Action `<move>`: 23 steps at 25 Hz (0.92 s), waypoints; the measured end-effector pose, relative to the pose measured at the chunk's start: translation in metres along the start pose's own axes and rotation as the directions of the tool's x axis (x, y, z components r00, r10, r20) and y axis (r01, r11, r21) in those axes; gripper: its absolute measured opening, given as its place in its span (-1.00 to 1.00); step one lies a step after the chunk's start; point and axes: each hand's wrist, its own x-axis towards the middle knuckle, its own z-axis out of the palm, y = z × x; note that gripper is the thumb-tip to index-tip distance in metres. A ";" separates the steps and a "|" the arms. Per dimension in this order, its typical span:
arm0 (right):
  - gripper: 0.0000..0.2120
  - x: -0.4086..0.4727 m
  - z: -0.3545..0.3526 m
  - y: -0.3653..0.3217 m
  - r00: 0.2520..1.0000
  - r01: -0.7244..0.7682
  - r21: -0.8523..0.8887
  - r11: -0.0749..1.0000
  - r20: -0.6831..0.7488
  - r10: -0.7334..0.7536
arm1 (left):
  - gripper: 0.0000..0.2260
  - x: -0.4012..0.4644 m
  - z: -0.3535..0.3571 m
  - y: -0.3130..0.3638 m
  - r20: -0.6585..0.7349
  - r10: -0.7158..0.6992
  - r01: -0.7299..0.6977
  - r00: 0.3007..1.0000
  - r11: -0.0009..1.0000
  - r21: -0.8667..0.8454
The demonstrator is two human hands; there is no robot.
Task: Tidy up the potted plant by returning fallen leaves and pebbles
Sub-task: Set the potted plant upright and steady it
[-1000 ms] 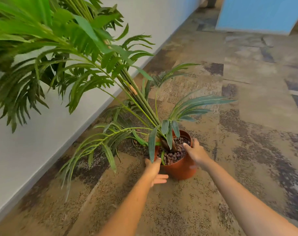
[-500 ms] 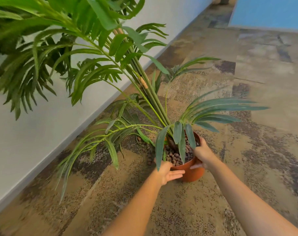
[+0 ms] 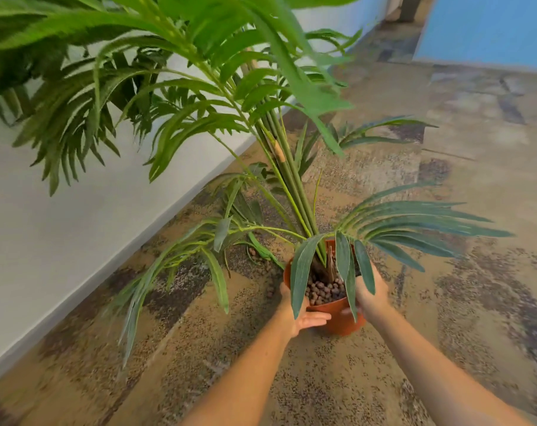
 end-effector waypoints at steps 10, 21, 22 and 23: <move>-0.40 -0.035 0.024 0.001 1.000 0.004 0.142 0.990 0.009 -0.005 | -0.49 -0.025 -0.034 0.001 -0.080 0.153 -0.138 0.985 0.975 0.172; -0.68 -0.099 0.114 -0.002 0.972 0.035 0.210 0.977 0.219 -0.082 | -0.51 -0.109 -0.126 0.012 -0.183 0.324 -0.304 0.928 0.944 0.132; -0.68 -0.105 0.128 0.000 0.971 0.030 0.220 0.975 0.226 -0.081 | -0.48 -0.114 -0.139 0.013 -0.209 0.320 -0.299 0.924 0.946 0.127; -0.67 -0.111 0.141 0.000 0.970 0.002 0.258 0.966 0.235 -0.065 | -0.43 -0.118 -0.151 0.013 -0.226 0.311 -0.291 0.923 0.950 0.117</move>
